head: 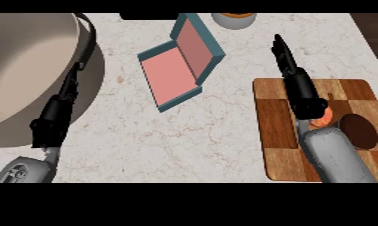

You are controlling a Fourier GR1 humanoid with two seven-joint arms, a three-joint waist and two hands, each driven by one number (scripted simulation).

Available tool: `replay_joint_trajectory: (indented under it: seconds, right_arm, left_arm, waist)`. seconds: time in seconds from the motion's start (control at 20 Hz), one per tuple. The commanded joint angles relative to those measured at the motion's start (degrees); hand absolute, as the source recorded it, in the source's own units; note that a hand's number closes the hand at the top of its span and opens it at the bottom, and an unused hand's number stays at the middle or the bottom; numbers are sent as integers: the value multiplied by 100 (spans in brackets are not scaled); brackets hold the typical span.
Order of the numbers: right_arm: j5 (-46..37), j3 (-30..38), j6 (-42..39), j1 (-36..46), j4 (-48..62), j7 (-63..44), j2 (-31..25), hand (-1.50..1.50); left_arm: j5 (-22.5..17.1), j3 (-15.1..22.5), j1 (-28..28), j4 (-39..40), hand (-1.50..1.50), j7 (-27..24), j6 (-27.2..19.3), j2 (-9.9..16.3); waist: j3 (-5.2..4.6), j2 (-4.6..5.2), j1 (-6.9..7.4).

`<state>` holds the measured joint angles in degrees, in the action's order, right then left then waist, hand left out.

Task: Pick the squash from the cutting board and place it in the cardboard box

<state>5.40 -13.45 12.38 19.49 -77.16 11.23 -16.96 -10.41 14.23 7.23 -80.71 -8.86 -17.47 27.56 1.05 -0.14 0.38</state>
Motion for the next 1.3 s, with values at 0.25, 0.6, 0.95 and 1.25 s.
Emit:
replay_joint_trajectory:
  seconds: [0.25,0.6,0.95,1.25]
  right_arm:
    - [1433,2899,1103,-1251,133,135,-657,150]
    - [648,3252,1296,-2319,1141,933,-1388,-150]
    - [161,2703,-85,-3224,172,-166,-2886,-150]
    - [647,2425,-1740,-3397,-675,-1696,-3931,-150]
  left_arm:
    - [-889,-670,-312,-367,0,363,-394,-546]
    - [-1302,-463,26,-845,0,1246,-73,-604]
    - [-1210,-470,-253,-1223,0,1300,-166,-579]
    - [-1011,-318,-252,-1492,0,1551,-409,-638]
  waist:
    - [-74,-75,-728]
    - [-96,13,-165]
    - [-123,13,-150]
    - [-123,1,-117]
